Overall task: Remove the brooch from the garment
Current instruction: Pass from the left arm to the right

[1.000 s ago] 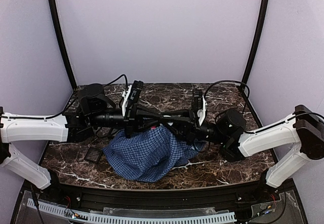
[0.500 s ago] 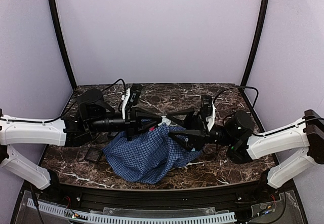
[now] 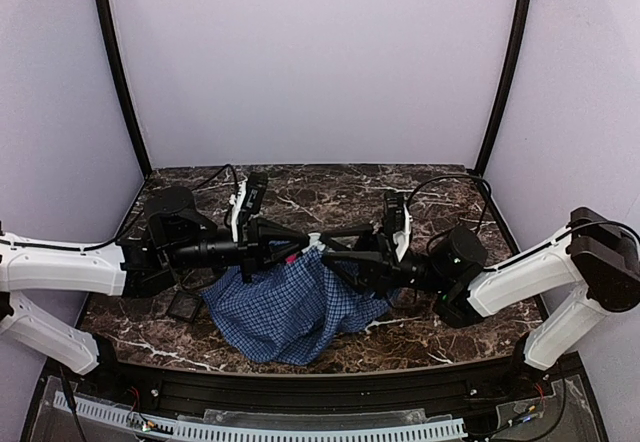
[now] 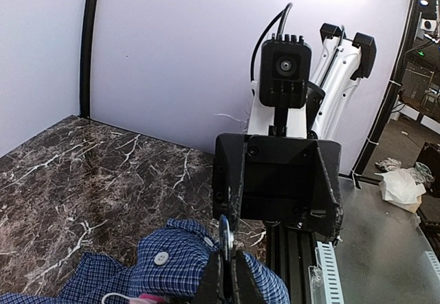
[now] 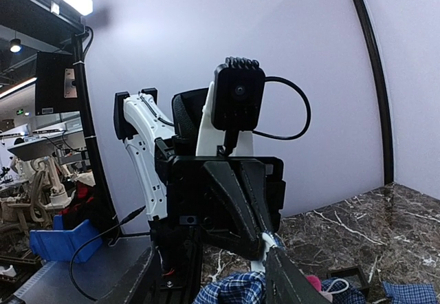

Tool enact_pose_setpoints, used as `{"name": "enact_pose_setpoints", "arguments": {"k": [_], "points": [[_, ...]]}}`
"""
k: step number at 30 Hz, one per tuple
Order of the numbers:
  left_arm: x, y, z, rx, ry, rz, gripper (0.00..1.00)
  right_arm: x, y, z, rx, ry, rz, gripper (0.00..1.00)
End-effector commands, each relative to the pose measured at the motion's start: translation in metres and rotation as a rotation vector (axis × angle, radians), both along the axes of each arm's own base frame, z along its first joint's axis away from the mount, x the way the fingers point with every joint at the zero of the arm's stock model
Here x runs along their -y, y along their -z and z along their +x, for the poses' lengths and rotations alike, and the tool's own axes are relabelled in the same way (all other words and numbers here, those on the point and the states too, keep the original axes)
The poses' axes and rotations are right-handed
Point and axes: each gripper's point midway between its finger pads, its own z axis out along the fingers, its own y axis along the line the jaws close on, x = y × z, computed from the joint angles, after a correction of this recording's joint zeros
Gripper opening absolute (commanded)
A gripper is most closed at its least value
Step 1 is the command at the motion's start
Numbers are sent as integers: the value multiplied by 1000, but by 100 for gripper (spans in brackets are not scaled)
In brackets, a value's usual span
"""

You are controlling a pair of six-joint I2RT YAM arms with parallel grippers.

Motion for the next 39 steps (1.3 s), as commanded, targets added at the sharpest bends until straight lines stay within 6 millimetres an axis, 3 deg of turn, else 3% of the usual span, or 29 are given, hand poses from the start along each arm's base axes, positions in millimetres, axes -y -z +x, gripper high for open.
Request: {"name": "enact_pose_setpoints", "arguments": {"k": [1,11,24,39], "points": [[-11,-55,-21,111,53,-160,1,13,-23,-5,24,3,137,52],[-15,-56,-19,112,30,-158,1,37,-36,-2,33,101,179,60],[-13,-58,-21,115,47,-167,1,17,-39,-6,66,30,171,61],[-11,-59,-21,115,54,-168,1,9,-56,-11,109,2,194,45]]}}
